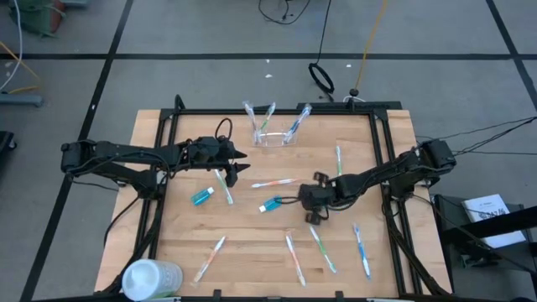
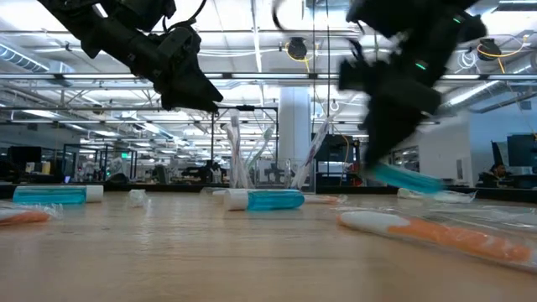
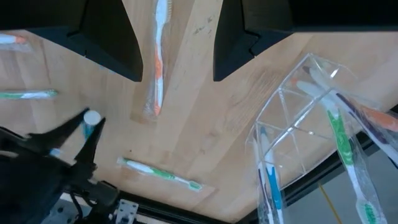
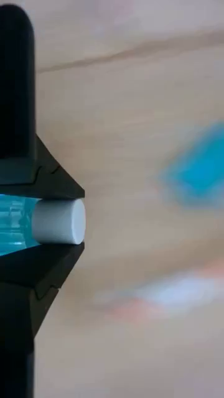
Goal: Pick & Place toothbrushing station
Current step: Put the blue mouthwash bottle into the transparent organizer
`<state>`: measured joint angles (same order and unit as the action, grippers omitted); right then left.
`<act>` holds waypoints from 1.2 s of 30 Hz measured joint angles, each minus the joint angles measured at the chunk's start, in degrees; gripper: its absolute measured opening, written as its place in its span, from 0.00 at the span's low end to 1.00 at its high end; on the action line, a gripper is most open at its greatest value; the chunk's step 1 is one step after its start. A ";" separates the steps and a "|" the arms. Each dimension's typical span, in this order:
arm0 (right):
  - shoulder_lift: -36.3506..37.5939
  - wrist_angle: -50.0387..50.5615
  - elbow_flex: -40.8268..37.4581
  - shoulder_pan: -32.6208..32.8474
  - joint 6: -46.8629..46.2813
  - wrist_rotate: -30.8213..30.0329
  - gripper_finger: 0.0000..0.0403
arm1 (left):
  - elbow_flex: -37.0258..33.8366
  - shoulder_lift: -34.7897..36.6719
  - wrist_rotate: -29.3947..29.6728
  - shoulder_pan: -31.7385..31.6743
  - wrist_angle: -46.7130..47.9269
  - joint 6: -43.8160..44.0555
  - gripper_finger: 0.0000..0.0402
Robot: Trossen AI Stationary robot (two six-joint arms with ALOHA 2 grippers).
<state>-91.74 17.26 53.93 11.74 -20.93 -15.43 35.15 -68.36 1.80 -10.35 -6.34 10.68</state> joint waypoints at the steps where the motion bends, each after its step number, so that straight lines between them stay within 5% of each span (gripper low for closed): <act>1: -0.13 -4.54 0.75 -0.39 1.99 -2.73 0.23 | 0.00 0.02 0.00 0.00 -0.23 0.01 0.50; 5: -0.11 -27.82 0.64 -3.27 10.67 -12.83 0.24 | -0.01 0.02 -0.09 0.00 -0.84 0.02 0.50; 12: -0.13 -58.49 0.50 -12.88 26.12 -12.86 0.23 | 0.01 0.02 -0.24 0.11 -0.80 0.02 0.50; 20: -9.19 -71.67 0.48 -22.32 21.78 -5.68 0.23 | 0.01 0.02 -0.28 0.11 -0.76 0.02 0.50; 26: -18.08 -81.89 0.66 -27.61 25.73 -12.48 0.23 | -0.01 0.02 -0.33 0.35 -0.73 -0.38 0.50; 36: -21.88 -79.51 0.74 -32.05 17.24 -6.94 0.24 | 0.01 0.00 -0.37 0.35 -0.71 -1.34 0.50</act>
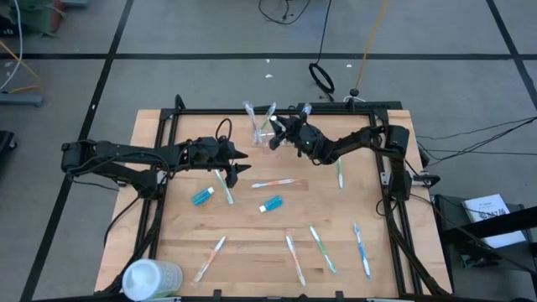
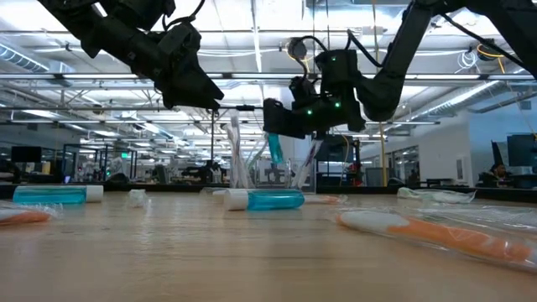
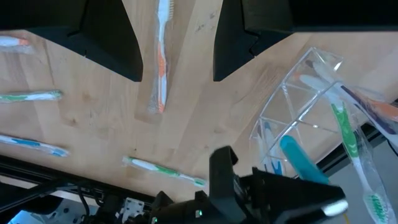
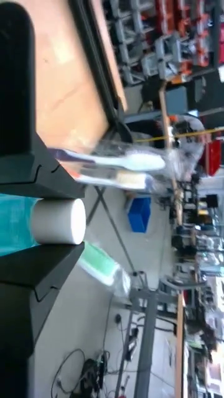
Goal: Pick & Place toothbrushing station
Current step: Put the blue mouthwash bottle into the transparent organizer
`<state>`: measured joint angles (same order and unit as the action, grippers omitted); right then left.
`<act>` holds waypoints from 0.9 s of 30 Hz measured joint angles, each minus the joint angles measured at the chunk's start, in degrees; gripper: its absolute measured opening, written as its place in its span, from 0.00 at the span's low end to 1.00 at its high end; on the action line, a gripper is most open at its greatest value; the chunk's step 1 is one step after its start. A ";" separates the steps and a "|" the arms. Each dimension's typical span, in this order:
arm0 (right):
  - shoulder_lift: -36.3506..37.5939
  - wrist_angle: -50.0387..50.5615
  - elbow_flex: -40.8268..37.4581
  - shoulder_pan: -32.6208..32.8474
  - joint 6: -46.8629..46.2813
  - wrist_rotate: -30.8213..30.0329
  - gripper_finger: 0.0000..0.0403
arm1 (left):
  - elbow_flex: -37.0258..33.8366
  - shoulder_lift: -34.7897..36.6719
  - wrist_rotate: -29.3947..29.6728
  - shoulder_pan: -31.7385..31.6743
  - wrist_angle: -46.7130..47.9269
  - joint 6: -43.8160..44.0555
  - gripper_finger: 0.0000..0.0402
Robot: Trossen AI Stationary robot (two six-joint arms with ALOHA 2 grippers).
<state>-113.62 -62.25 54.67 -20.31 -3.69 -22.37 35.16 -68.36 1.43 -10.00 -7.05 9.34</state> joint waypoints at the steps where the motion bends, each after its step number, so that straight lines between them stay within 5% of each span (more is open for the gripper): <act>1: 0.00 0.77 0.02 0.00 0.30 -0.04 0.24 | 0.00 0.00 -0.02 0.00 0.00 0.02 0.50; 12: -0.11 7.66 0.00 -1.90 -2.00 6.21 0.28 | 0.00 0.00 -0.07 0.02 0.02 0.42 0.50; 27: 1.71 9.00 -0.02 -1.72 -2.78 6.19 0.43 | -0.01 -0.02 -0.07 0.02 0.02 0.16 0.50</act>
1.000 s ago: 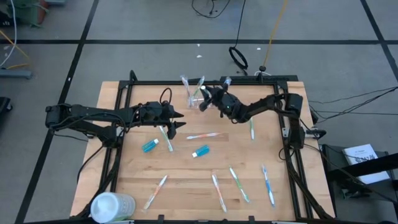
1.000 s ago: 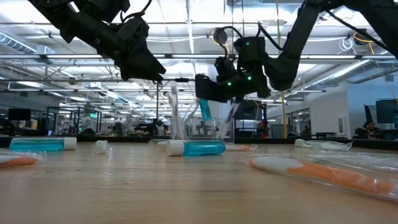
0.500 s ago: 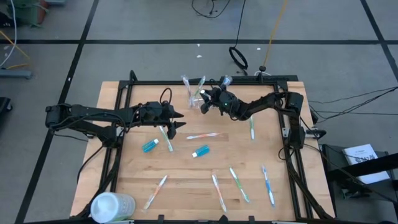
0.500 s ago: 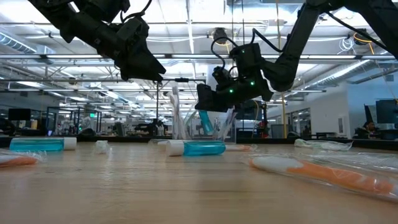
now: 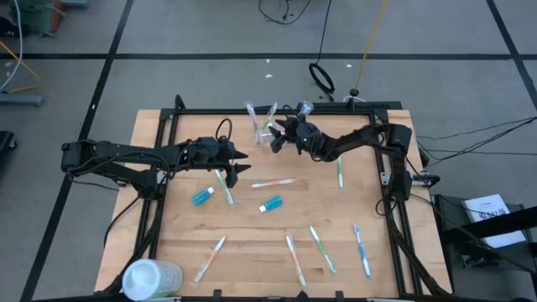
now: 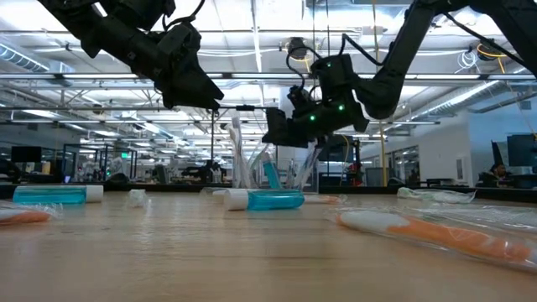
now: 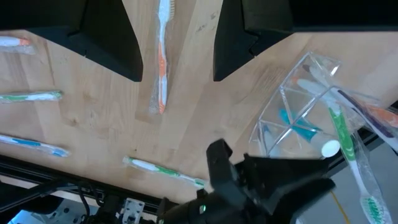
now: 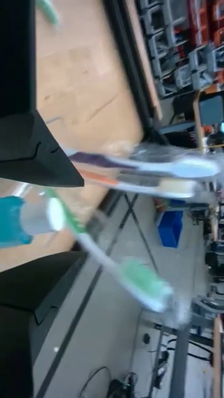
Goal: Pick & Place toothbrushing station
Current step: Put the blue mouthwash bottle into the transparent organizer
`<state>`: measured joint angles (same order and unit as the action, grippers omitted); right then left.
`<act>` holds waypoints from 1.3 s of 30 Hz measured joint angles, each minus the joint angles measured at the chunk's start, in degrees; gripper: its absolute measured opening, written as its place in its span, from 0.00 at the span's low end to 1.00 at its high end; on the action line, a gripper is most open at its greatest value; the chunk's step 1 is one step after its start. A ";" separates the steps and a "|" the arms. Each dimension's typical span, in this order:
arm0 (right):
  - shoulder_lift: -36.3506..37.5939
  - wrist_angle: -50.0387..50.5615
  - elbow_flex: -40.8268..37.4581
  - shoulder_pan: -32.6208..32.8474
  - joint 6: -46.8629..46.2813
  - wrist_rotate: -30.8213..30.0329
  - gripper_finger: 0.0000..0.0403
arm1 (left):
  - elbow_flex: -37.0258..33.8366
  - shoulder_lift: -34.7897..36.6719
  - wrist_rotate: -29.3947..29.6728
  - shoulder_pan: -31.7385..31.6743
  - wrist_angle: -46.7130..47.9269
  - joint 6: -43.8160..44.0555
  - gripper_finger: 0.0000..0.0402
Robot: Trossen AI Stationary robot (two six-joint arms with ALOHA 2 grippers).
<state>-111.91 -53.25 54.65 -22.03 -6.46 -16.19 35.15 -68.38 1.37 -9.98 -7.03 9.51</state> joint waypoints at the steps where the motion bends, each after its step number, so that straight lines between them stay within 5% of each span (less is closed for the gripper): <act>1: 0.76 0.22 0.00 0.25 0.50 0.00 0.43 | 0.01 0.00 0.00 0.00 0.00 -0.01 0.50; 6: 6.30 4.80 0.00 3.20 6.31 0.04 0.42 | 0.01 0.00 0.00 0.00 0.15 -0.16 0.50; 12: 14.46 26.52 0.02 9.59 12.41 0.17 0.42 | 0.01 0.00 0.02 0.00 0.57 -0.16 0.50; 17: 18.05 41.40 0.02 15.33 10.04 8.26 0.42 | 0.01 0.00 0.02 0.00 0.97 -0.08 0.50; 22: 17.54 45.51 -0.07 21.12 7.84 16.21 0.42 | -0.01 0.00 0.02 0.00 1.25 0.14 0.50; 32: 10.49 35.51 0.55 27.48 9.30 29.02 0.42 | 0.01 0.00 0.04 0.00 0.89 0.12 0.50; 39: 4.07 48.66 14.54 26.71 13.04 29.79 0.42 | 0.01 0.00 0.02 0.00 0.96 0.73 0.50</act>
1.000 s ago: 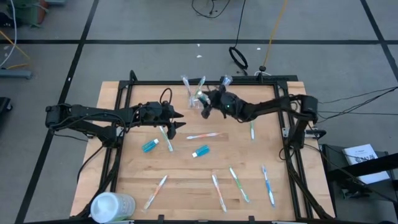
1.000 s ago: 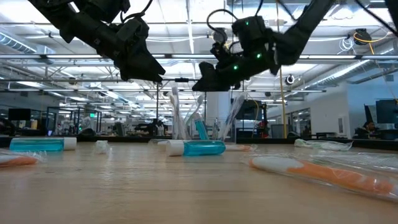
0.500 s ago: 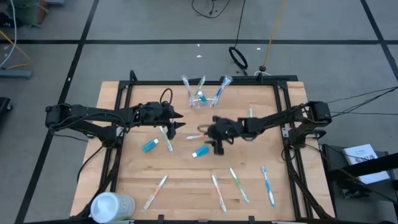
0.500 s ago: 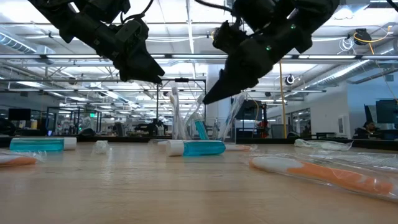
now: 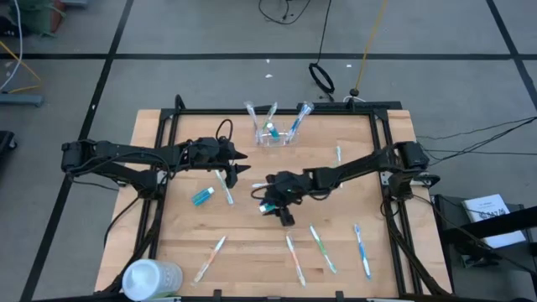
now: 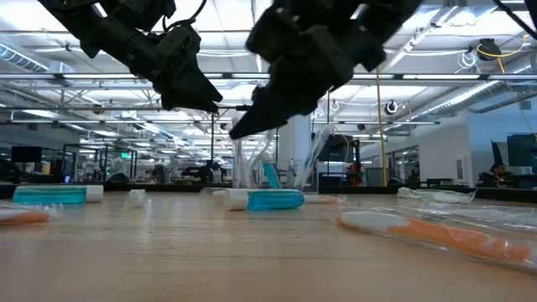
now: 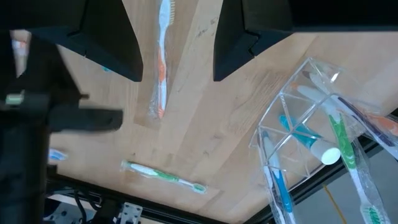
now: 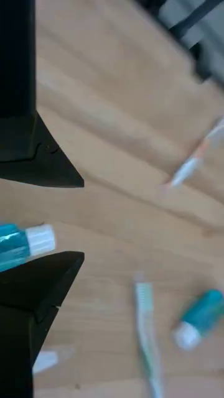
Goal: Pick & Place toothbrushing station
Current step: Put the blue mouthwash bottle into the transparent organizer
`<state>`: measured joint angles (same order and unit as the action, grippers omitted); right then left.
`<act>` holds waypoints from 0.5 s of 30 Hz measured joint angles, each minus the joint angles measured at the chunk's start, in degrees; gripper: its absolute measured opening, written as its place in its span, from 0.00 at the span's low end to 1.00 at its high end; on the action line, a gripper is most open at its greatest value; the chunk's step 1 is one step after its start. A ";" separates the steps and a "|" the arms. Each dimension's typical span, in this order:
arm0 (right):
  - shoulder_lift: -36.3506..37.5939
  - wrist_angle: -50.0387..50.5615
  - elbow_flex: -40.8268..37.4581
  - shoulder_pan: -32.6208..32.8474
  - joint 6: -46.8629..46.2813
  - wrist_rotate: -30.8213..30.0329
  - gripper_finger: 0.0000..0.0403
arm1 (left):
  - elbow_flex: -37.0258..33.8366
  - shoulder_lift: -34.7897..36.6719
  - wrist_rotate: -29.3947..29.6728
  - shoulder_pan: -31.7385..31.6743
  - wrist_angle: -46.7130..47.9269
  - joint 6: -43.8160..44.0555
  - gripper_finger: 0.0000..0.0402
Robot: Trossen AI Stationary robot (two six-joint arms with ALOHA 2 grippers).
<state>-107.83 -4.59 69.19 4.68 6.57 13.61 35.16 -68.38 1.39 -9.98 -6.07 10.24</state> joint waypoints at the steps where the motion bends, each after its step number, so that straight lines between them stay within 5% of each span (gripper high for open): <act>1: -1.51 2.60 2.05 -0.13 0.10 0.00 0.42 | 0.00 0.00 0.00 0.00 -0.02 -0.09 0.50; 11: -8.46 9.53 6.99 -0.50 -2.67 -0.30 0.42 | -0.01 0.00 0.01 0.25 0.21 -0.63 0.50; 15: -8.51 10.76 6.92 -0.59 -2.59 -4.71 0.42 | 0.00 0.00 -0.04 0.56 0.12 -0.52 0.50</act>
<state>-116.35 6.17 76.12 4.08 3.98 8.90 35.16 -68.38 1.34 -9.42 -5.94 9.71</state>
